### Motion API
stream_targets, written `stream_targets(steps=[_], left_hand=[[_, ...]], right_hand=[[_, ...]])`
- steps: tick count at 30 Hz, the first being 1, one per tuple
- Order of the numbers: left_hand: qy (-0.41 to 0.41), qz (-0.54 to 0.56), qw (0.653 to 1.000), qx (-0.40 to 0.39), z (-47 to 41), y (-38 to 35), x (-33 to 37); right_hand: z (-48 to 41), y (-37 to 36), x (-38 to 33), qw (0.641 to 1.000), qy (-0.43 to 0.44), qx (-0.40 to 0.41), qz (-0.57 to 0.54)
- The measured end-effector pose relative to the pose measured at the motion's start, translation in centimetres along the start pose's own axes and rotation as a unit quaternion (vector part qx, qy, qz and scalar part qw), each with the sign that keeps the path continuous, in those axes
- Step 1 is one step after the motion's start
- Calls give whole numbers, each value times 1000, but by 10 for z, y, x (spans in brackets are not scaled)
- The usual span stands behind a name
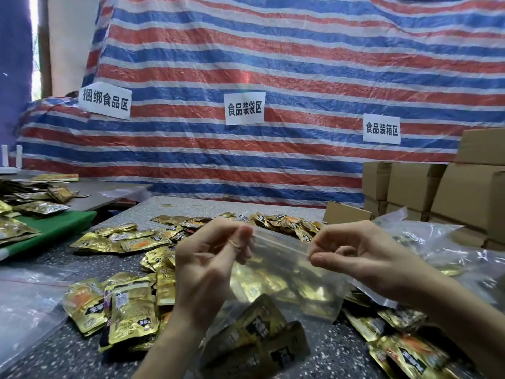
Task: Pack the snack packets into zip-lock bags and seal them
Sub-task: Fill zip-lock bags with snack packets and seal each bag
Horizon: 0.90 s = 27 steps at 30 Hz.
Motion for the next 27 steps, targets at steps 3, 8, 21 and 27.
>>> stream_targets(steps=[3,8,21,27], left_hand=[[-5,-5,1000,-6,0,-1,1],[6,-1,1000,4,0,0,-1],[6,-24,999,28,-3,11,-7],[21,-24,999,43,-4,14,-14]], right_hand=[[6,5,6,1000,-5,5,0],[15,13,17,999,-23,12,-22],[37,28,29,999,-30,41,0],[43,34,24,993,-1,105,-63]])
Point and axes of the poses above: each hand's wrist, its own z-axis away from the middle knuckle, its own y-axis out of the back of the hand, x = y × z, the point moved 8 cm from there along -z, towards the middle knuckle, and after that the axes turned 9 degrees about -z, right-handed, at the moved point
